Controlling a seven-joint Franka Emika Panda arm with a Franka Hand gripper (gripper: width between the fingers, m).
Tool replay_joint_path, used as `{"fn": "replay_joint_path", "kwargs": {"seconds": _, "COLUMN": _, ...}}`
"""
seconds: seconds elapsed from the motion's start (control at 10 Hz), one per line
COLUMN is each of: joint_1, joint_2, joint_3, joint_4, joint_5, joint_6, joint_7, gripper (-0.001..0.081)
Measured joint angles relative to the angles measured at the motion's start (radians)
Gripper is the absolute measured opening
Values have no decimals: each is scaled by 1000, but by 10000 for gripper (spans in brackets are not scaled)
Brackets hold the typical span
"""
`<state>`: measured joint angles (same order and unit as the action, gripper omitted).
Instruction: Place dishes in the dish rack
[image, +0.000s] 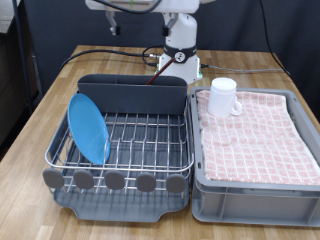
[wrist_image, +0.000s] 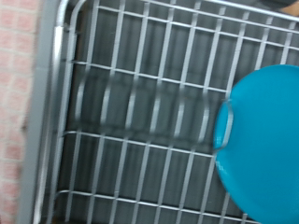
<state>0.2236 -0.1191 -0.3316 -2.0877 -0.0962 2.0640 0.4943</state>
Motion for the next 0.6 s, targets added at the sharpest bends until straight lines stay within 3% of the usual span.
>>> {"fn": "replay_joint_path", "kwargs": {"seconds": 0.6, "joint_1": 67, "joint_2": -99, "joint_3": 119, "joint_4": -123, "joint_5": 6, "joint_6": 17, "joint_7": 12, "gripper": 802}}
